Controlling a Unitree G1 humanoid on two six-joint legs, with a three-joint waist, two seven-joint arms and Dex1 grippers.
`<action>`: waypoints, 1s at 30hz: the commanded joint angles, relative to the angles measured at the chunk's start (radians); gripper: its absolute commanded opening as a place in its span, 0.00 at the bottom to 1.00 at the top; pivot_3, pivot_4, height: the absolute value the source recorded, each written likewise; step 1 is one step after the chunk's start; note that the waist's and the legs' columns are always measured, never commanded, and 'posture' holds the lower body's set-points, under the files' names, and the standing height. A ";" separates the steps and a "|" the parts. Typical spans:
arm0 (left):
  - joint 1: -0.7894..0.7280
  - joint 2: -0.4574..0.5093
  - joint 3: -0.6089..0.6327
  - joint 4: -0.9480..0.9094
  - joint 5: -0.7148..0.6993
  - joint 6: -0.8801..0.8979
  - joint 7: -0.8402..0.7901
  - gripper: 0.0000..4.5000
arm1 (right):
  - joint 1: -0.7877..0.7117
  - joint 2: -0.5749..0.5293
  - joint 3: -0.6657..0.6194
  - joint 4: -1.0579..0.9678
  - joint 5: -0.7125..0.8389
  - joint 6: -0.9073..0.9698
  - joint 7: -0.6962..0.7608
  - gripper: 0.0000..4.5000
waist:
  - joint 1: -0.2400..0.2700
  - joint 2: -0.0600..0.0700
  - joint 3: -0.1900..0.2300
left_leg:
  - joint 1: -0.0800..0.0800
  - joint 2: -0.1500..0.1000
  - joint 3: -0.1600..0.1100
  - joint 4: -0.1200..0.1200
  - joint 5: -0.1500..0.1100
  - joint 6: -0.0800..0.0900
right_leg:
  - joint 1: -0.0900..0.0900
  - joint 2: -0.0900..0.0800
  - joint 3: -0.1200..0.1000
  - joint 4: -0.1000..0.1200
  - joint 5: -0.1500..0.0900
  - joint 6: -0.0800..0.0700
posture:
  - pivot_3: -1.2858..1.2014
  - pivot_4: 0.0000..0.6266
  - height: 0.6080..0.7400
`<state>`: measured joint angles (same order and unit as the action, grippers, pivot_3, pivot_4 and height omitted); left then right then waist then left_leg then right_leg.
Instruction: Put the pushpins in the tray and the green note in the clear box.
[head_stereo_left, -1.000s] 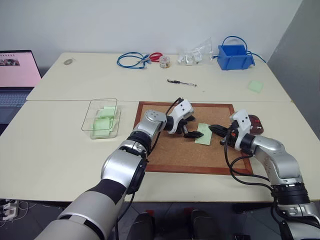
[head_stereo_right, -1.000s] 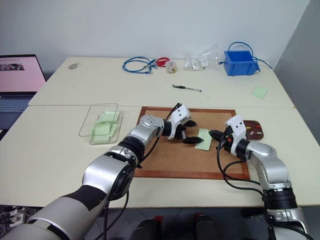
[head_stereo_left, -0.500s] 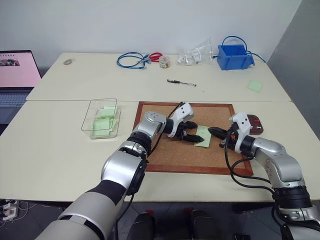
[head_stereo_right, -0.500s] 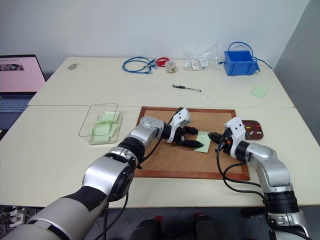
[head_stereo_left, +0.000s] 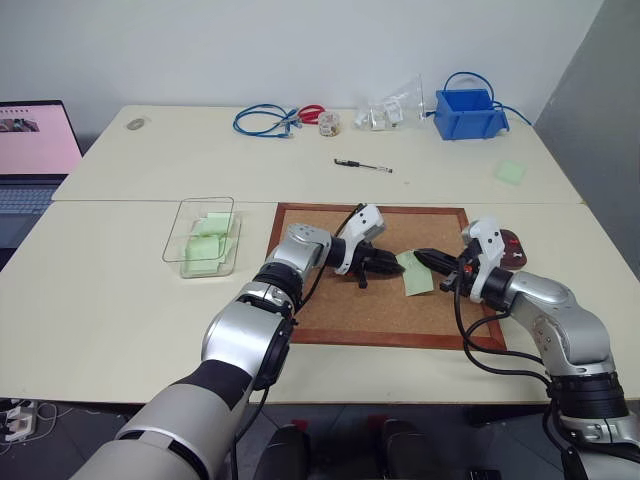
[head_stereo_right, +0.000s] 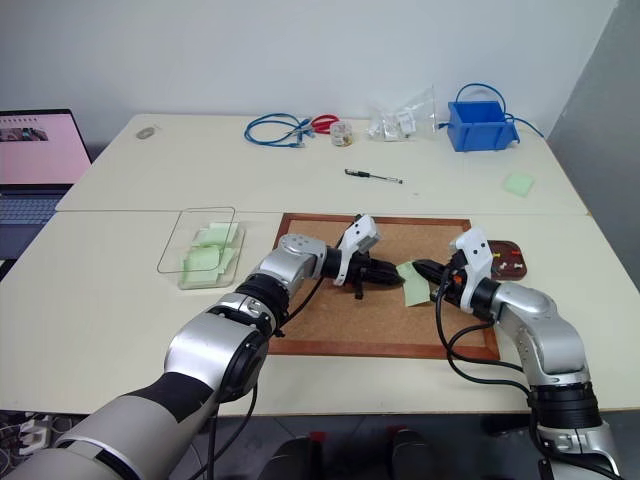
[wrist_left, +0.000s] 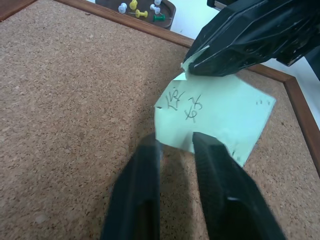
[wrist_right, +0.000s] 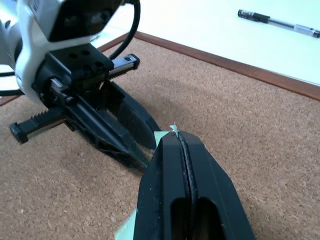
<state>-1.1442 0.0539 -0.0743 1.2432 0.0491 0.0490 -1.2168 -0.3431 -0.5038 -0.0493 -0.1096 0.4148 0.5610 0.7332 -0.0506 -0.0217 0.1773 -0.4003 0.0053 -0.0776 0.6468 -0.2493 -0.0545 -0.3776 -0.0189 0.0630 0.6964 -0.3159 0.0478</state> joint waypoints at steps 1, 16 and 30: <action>-0.014 0.001 0.010 -0.029 -0.015 -0.008 0.007 0.01 | -0.008 -0.018 -0.030 -0.050 0.023 0.010 0.000 0.00 | 0.000 0.000 0.000 | 0.000 0.000 0.000 0.000 0.000 0.000 | 0.000 0.000 0.000 0.000 0.000 0.000 | 0.52 0.24 1.00; -0.033 0.002 0.031 -0.050 -0.049 0.005 0.005 0.01 | -0.003 -0.036 -0.023 -0.085 0.014 0.032 -0.001 0.00 | 0.000 0.000 0.000 | 0.000 0.000 0.000 0.000 0.000 0.000 | 0.000 0.000 0.000 0.000 0.000 0.000 | 0.52 0.24 1.00; 0.000 0.055 0.023 -0.178 -0.096 0.070 -0.073 0.00 | 0.007 -0.090 -0.060 -0.108 0.018 0.028 -0.018 0.36 | 0.000 0.000 0.000 | 0.000 0.000 0.000 0.000 0.000 0.000 | 0.000 0.000 0.000 0.000 0.000 0.000 | 0.52 0.24 1.00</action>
<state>-1.1467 0.0936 -0.0534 1.1142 -0.0279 0.1090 -1.2749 -0.3341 -0.5710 -0.0613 -0.1638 0.4179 0.5976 0.7159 -0.0507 -0.0217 0.1773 -0.4003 0.0054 -0.0775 0.6467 -0.2493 -0.0545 -0.3777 -0.0189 0.0630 0.6963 -0.3159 0.0477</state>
